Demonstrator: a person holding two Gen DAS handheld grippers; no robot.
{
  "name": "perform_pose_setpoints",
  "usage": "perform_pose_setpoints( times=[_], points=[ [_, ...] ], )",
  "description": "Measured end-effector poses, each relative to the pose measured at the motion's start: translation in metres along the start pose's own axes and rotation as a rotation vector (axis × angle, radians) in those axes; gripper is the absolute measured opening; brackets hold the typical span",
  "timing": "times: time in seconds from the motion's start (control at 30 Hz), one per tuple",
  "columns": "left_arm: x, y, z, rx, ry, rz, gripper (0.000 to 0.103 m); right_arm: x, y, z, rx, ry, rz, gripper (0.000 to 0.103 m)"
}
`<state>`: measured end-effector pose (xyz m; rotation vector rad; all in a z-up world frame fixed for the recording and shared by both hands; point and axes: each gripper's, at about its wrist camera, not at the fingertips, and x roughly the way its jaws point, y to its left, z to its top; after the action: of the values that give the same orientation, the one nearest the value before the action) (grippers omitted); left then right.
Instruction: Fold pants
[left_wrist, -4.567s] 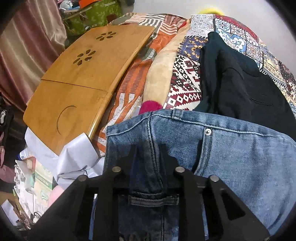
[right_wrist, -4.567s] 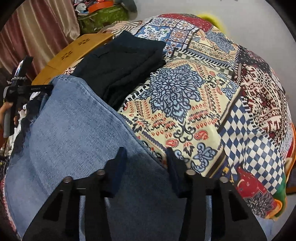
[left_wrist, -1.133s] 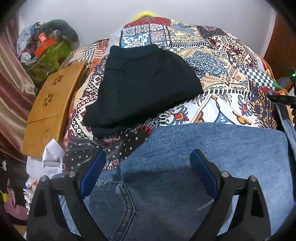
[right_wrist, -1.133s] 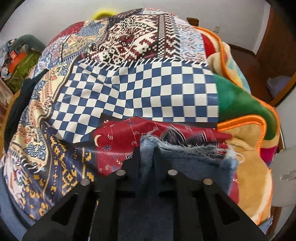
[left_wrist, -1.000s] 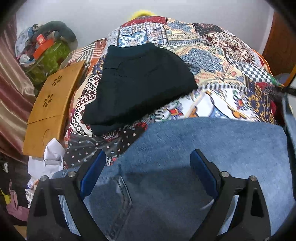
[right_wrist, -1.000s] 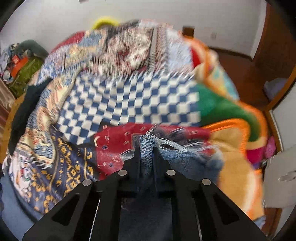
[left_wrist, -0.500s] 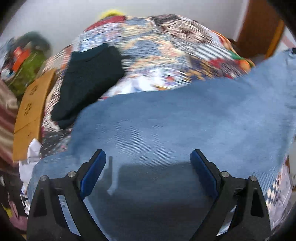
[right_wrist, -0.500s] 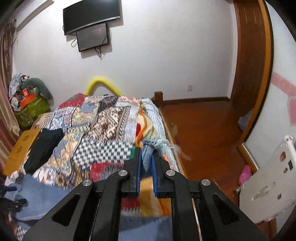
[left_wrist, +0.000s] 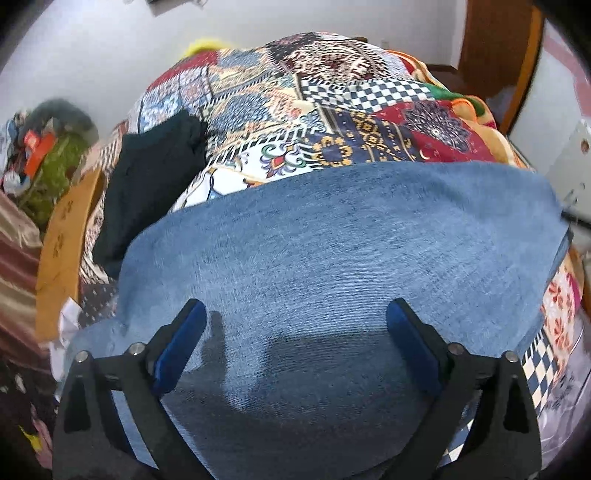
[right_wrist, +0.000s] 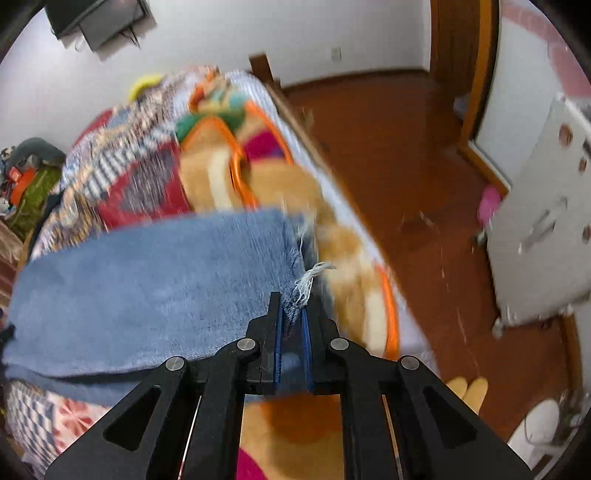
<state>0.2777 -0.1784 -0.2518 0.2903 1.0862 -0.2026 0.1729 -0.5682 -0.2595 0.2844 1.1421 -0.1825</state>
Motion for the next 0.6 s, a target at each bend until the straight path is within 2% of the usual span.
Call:
perform_pose_setpoints(
  times=[0.13,0.23,0.3,0.37,0.5,0.6],
  points=[
    [0.002,0.009,-0.001,-0.057,0.020,-0.057,0.100,-0.005,0.004,-0.005,-0.027,-0.007,-0.090,0.019],
    [-0.004,0.021,-0.003,-0.088,-0.002,-0.032,0.100,-0.021,0.014,0.002,-0.078,-0.018,-0.140,0.027],
    [-0.013,0.037,-0.003,-0.118,-0.031,-0.017,0.100,-0.042,0.027,0.010,-0.121,-0.066,-0.152,0.034],
    [-0.024,0.057,-0.003,-0.157,-0.063,0.001,0.100,-0.062,0.045,0.017,-0.163,-0.120,-0.139,0.044],
    [-0.050,0.110,-0.006,-0.247,-0.133,0.066,0.100,-0.090,0.093,0.028,-0.248,-0.206,-0.067,0.046],
    [-0.065,0.156,-0.012,-0.317,-0.167,0.137,0.100,-0.104,0.140,0.036,-0.310,-0.270,0.030,0.054]
  ],
)
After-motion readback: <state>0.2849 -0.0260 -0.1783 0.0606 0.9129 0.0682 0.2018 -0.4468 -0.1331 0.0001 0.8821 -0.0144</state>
